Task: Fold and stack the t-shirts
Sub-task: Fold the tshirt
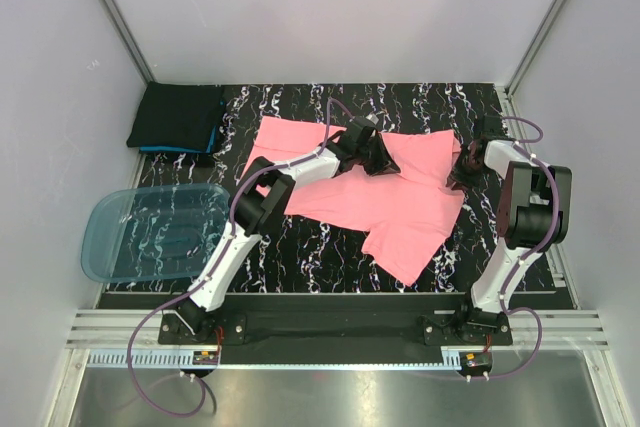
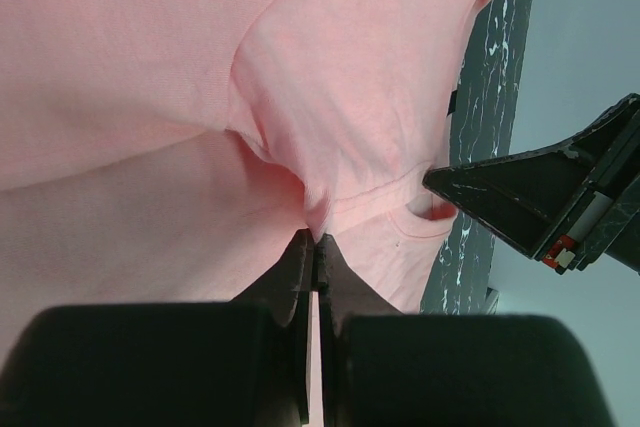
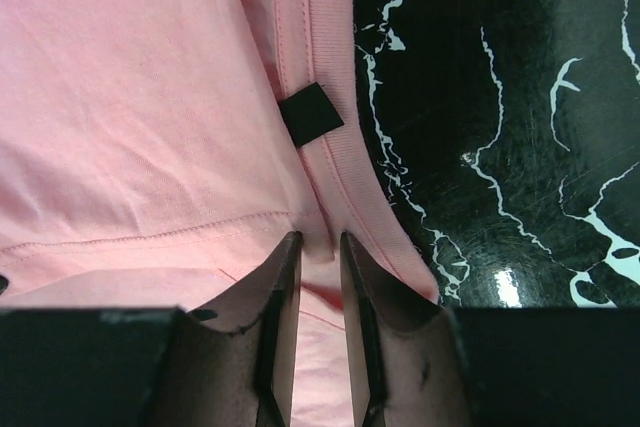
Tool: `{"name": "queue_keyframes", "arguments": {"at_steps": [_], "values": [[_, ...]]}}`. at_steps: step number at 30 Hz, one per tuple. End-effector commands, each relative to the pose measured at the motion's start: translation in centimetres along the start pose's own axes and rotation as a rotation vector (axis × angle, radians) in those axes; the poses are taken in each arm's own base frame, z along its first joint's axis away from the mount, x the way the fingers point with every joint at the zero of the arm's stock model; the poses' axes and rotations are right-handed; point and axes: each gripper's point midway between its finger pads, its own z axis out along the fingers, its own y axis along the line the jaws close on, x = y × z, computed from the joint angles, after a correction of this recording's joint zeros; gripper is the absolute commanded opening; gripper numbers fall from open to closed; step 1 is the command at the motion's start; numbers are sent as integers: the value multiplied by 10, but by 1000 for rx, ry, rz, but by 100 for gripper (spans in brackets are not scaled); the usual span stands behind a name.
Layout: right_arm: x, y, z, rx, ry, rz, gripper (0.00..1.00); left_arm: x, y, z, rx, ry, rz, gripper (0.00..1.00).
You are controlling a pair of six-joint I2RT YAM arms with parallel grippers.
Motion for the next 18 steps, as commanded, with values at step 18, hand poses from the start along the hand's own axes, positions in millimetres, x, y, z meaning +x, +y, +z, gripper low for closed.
{"name": "queue_keyframes", "arguments": {"at_steps": [18], "values": [[-15,6,-7,1,-54,-32,1,-9,-23,-7,66,-14,14,0]]}}
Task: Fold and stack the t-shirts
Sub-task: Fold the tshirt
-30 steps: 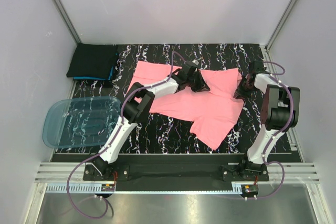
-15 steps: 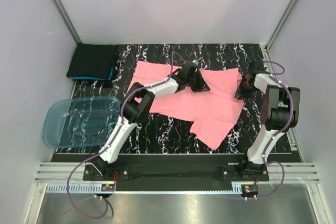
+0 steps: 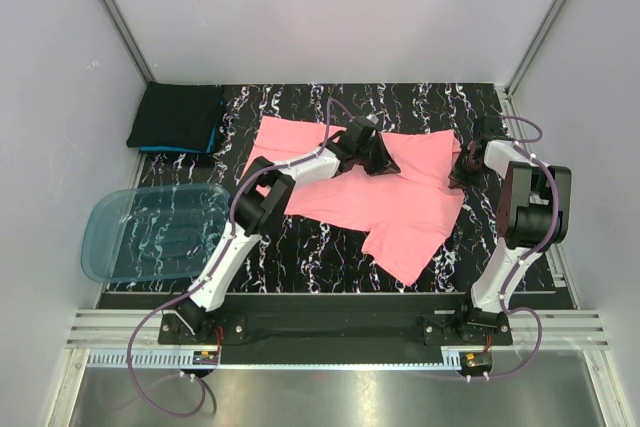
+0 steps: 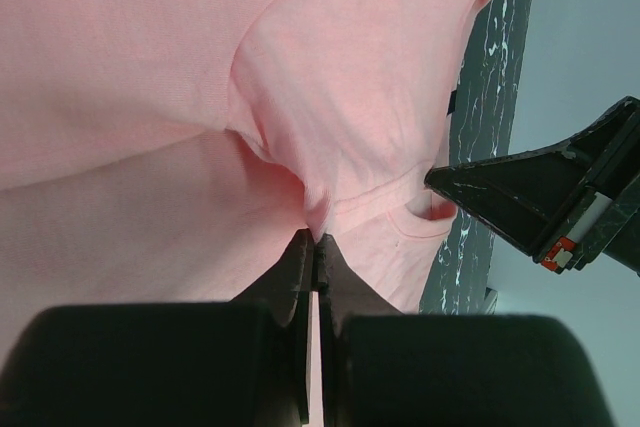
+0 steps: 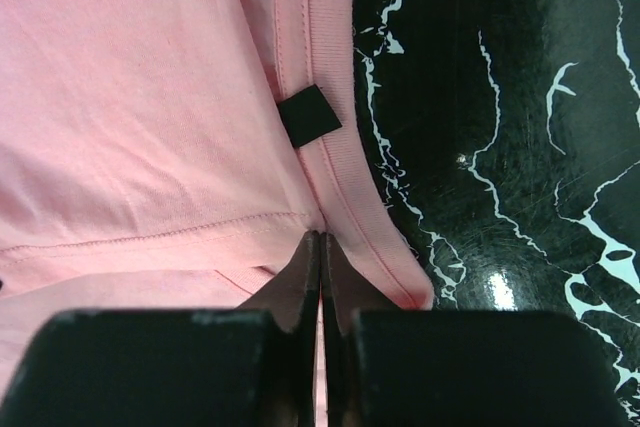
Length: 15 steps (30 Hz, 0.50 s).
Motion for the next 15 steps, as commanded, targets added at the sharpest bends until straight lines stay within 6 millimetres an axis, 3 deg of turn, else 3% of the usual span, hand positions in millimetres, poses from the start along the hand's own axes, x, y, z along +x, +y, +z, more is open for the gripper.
{"name": "queue_keyframes", "arguments": {"at_steps": [1,15], "values": [[-17,7,-11,-7,-53,-17,0,-10,-24,-8,67,-15,16,0],[-34,10,-58,16,-104,-21,0,-14,-30,-13,51,-19,30,0]]}}
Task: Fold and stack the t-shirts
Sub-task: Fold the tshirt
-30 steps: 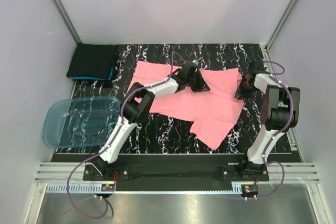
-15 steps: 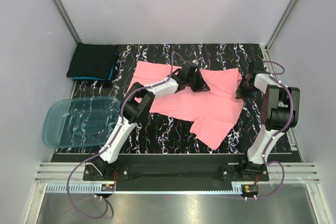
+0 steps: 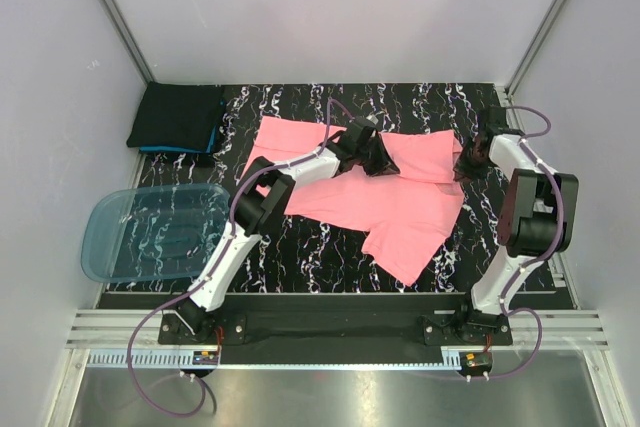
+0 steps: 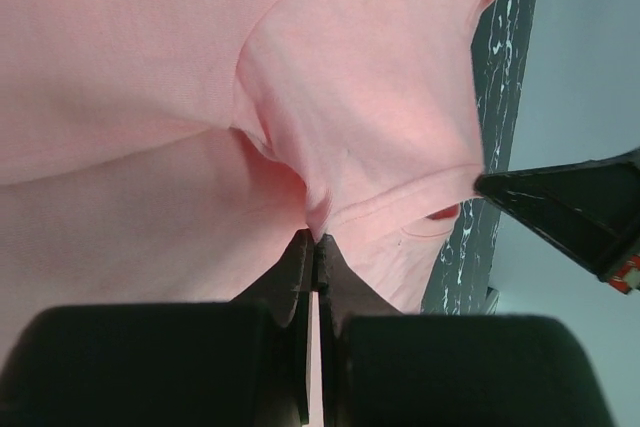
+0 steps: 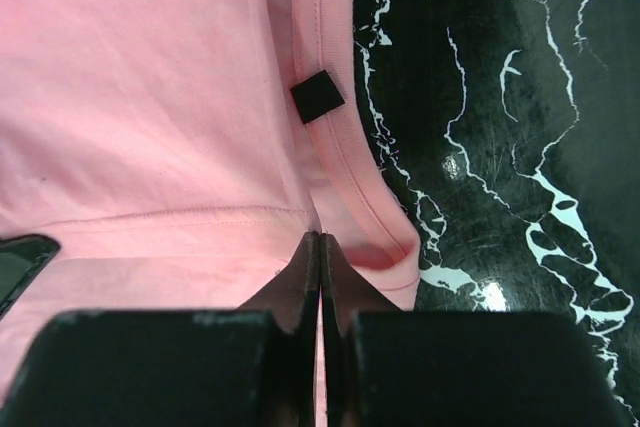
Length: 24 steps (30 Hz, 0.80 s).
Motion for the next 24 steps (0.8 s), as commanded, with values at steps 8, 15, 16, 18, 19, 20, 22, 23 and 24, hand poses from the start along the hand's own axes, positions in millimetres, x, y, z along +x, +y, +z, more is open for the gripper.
{"name": "queue_keyframes", "arguments": {"at_steps": [8,15,16,18,19,20,22,23,24], "values": [[-10,10,-47,-19,-35,-29,0,-23,-29,-25,21,-32,49,0],[-1,20,-60,-55,-32,-42,0,-28,-31,-34,15,-33,62,0],[0,21,-62,-61,-33,-42,0,-27,-31,-35,16,-30,63,0],[4,22,-64,-59,-27,-46,0,-26,-30,-35,10,-25,64,0],[6,21,-65,-57,-25,-44,0,-26,-29,-35,6,-27,64,0],[7,20,-66,-52,-25,-45,0,-25,-28,-35,5,-18,60,0],[11,19,-68,-47,-17,-40,0,-23,-27,-35,0,-13,61,0],[13,17,-68,-39,-17,-38,0,-23,-26,-36,-4,-12,60,0],[14,16,-69,-35,-15,-38,0,-22,-26,-36,-5,-10,60,0]]}}
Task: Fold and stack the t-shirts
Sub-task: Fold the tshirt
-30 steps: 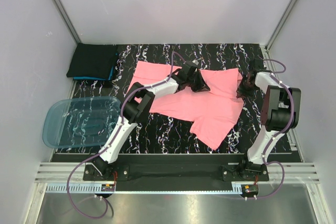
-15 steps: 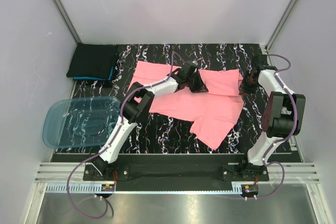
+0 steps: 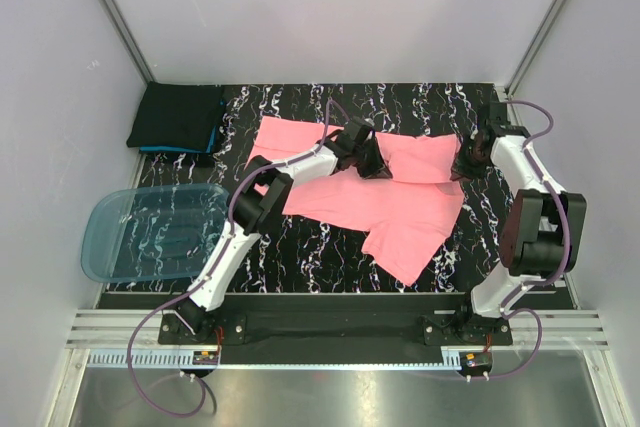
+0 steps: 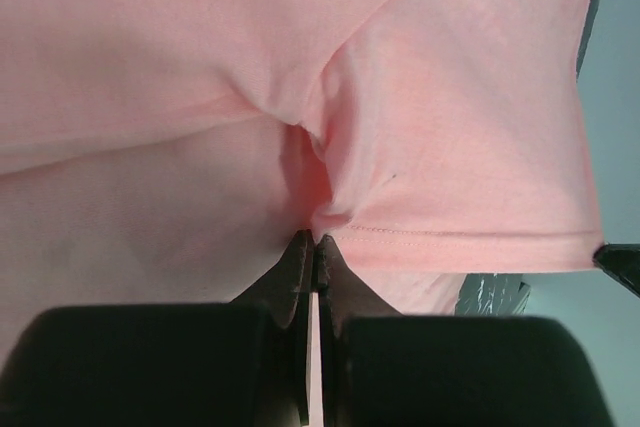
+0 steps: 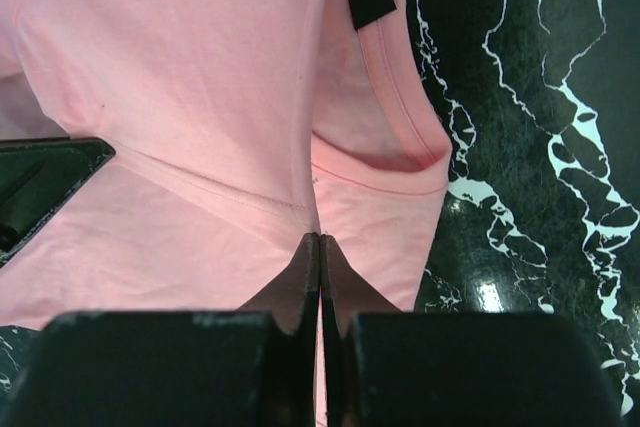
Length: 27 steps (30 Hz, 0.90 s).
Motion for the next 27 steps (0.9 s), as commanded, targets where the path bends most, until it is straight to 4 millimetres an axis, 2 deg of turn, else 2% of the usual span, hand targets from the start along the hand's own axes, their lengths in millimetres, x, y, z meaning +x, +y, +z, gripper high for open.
{"name": "queue_keyframes", "arguments": {"at_steps": [1,6,13,20,23,24,26,27], "values": [[6,-4,-14,15,-6,1,0,-25,-46,-35,77,-55,53,0],[13,-7,-13,23,6,0,0,-25,-45,-41,56,-57,63,0],[14,-1,-12,-11,-6,19,0,-30,-37,-46,9,-70,74,0],[30,-4,3,-13,36,46,3,-26,-23,-47,-51,-49,83,1],[31,1,3,-38,44,59,17,-25,-19,-49,-70,-42,82,2],[31,2,2,-41,48,64,26,-24,-19,-50,-73,-37,85,7],[22,2,-3,-31,22,71,32,-21,-21,-57,-83,-16,107,20],[17,1,-5,-23,7,73,34,-25,-28,-67,-83,-32,123,31]]}}
